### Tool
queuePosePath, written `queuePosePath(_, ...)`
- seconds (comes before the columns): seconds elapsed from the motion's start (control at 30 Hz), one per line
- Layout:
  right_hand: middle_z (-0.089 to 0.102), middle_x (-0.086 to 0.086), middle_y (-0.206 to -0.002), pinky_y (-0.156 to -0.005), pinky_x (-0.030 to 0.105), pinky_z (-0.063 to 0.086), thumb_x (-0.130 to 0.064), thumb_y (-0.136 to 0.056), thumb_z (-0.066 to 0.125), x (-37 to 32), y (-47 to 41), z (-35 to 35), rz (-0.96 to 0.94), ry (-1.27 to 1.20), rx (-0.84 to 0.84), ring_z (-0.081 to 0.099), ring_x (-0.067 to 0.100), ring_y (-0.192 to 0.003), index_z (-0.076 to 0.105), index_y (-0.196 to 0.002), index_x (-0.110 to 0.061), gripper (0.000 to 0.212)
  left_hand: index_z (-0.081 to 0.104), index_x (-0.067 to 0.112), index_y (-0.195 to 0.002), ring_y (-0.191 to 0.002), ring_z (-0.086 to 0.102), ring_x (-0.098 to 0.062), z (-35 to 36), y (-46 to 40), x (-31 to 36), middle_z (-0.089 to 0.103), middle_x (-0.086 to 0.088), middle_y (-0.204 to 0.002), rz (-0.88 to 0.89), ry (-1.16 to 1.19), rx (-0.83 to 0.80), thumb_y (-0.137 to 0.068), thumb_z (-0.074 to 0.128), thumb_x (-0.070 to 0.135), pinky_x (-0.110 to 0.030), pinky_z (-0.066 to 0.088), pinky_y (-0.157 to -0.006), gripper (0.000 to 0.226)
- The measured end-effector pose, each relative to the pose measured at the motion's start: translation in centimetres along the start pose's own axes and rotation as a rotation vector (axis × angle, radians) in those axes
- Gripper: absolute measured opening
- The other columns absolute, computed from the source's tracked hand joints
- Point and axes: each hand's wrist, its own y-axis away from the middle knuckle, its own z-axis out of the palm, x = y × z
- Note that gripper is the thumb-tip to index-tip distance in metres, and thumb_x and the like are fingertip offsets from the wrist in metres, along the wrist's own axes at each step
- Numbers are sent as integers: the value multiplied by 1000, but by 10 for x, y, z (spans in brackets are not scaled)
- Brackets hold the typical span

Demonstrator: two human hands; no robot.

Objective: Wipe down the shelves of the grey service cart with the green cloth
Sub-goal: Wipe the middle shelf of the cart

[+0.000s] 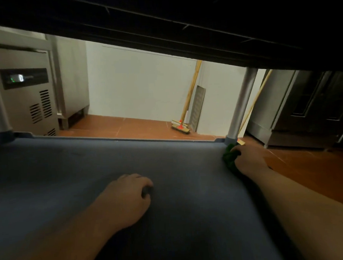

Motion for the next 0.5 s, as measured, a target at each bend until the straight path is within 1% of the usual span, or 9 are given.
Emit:
queuePosePath(0.07, 63, 3, -101, -84, 33, 54, -3, -89, 51, -23, -3, 9, -21, -56, -49, 60, 16, -88, 64, -108, -29, 35, 54, 39, -127, -121, 45, -7, 1, 2, -2, 52, 16, -132, -1, 27, 17, -93, 49, 34, -33, 38, -106, 35)
queuePosePath(0.13, 64, 2, -107, -89, 37, 56, -3, -86, 52, -51, -2, 21, -32, -132, -83, 62, 18, -95, 65, -110, -31, 39, 54, 39, -127, -122, 45, -7, 1, 6, -4, 51, 16, -132, 2, 53, -5, -91, 50, 33, -34, 39, -107, 37)
queuePosePath(0.17, 64, 2, -107, -86, 36, 57, -4, -86, 52, -65, -2, 28, -39, -151, -83, 63, 18, -94, 65, -111, -31, 39, 54, 39, -127, -121, 46, -7, 0, 7, -5, 51, 16, -132, 0, 70, -22, -91, 51, 33, -35, 39, -107, 37)
queuePosePath(0.23, 63, 3, -110, -84, 32, 56, -5, -89, 51, -97, 3, 37, -67, -134, -116, 63, 18, -95, 64, -116, -28, 38, 55, 38, -125, -116, 50, -9, -11, 11, -11, 53, 12, -130, -30, 103, -34, -91, 51, 33, -35, 43, -103, 35)
queuePosePath(0.27, 61, 3, -114, -87, 33, 55, -6, -90, 50, -113, 7, 40, -80, -125, -129, 63, 20, -99, 62, -120, -26, 38, 55, 36, -125, -114, 52, -11, -20, 15, -16, 54, 10, -128, -53, 101, -36, -92, 51, 34, -36, 44, -100, 34)
queuePosePath(0.3, 60, 3, -117, -90, 35, 54, -7, -91, 49, -129, 10, 45, -88, -120, -139, 62, 21, -103, 61, -122, -27, 39, 54, 34, -124, -112, 53, -12, -30, 21, -22, 54, 8, -126, -71, 79, -37, -92, 50, 36, -36, 45, -98, 33)
queuePosePath(0.37, 61, 2, -119, -93, 39, 54, -10, -92, 47, -159, 16, 52, -96, -138, -146, 62, 22, -104, 60, -123, -29, 38, 53, 34, -121, -107, 54, -13, -50, 38, -40, 55, 7, -121, -82, -2, -24, -93, 47, 39, -38, 48, -94, 30)
queuePosePath(0.47, 62, 3, -116, -91, 44, 55, -12, -91, 47, -205, 26, 65, -136, -158, -164, 63, 21, -101, 61, -121, -30, 38, 54, 36, -111, -97, 54, -11, -80, 75, -81, 55, 11, -107, -106, -166, 75, -92, 42, 40, -37, 50, -85, 23)
queuePosePath(0.5, 62, 3, -116, -90, 44, 56, -12, -89, 48, -224, 30, 71, -160, -161, -171, 63, 21, -100, 61, -121, -30, 38, 53, 35, -110, -96, 54, -10, -90, 89, -100, 55, 11, -105, -133, -204, 86, -92, 40, 40, -36, 50, -84, 22)
